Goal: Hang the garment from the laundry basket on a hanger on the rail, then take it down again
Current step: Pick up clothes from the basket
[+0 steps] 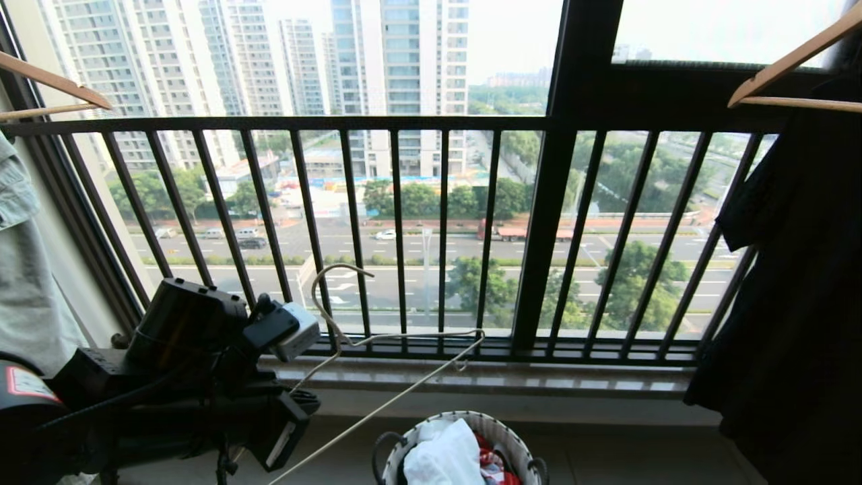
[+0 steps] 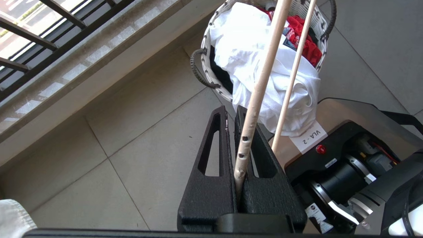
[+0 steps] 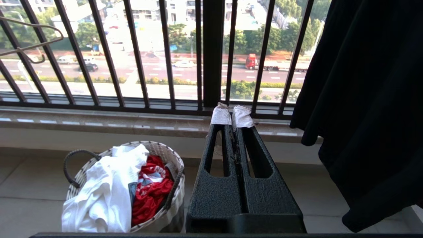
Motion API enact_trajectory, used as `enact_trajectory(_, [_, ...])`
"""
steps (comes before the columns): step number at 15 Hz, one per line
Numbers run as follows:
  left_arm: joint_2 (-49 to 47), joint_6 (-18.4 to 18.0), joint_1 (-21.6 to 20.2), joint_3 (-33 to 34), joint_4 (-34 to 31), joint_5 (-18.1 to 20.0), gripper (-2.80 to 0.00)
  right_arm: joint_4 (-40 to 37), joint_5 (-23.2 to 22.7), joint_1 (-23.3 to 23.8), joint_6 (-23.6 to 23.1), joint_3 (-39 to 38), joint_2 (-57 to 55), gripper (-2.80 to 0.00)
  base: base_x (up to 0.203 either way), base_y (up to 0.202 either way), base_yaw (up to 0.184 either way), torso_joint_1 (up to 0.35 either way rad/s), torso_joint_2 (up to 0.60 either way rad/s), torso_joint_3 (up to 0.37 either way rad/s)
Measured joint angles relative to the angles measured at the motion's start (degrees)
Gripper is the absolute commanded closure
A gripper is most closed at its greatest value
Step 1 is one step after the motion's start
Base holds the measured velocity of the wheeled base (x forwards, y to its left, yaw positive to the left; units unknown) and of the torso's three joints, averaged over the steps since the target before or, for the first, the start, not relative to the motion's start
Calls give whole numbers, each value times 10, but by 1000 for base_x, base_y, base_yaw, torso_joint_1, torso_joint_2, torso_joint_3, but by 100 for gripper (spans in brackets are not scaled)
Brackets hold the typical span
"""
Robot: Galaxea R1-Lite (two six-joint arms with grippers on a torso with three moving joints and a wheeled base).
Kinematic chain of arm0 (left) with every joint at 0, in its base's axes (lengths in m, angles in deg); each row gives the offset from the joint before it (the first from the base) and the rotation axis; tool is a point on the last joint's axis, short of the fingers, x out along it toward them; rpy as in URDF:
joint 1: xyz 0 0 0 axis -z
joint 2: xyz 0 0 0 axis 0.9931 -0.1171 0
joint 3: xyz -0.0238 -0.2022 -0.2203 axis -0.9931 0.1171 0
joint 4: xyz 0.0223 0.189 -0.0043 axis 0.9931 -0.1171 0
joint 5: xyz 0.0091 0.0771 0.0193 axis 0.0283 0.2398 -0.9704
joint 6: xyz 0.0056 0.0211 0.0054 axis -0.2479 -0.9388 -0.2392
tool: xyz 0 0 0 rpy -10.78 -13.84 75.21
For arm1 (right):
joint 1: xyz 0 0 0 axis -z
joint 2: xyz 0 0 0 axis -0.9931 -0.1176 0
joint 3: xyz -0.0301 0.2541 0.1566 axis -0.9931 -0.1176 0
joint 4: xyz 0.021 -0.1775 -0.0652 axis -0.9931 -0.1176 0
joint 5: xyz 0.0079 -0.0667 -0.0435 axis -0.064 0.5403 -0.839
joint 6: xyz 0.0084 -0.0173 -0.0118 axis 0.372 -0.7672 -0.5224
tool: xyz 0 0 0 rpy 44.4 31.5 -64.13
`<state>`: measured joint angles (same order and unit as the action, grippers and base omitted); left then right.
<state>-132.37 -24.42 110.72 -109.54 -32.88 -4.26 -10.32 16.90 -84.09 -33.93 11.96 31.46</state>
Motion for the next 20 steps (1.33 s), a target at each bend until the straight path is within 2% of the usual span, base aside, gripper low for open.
enact_trajectory(12, [1, -2, 1, 0, 0, 0, 0, 0, 0, 0, 0, 0, 0, 0, 0, 0, 0, -168, 484, 314])
enact_trajectory(20, [1, -9, 0, 1, -1, 0, 0, -1, 0, 0, 0, 0, 0, 0, 0, 0, 0, -76, 425, 343])
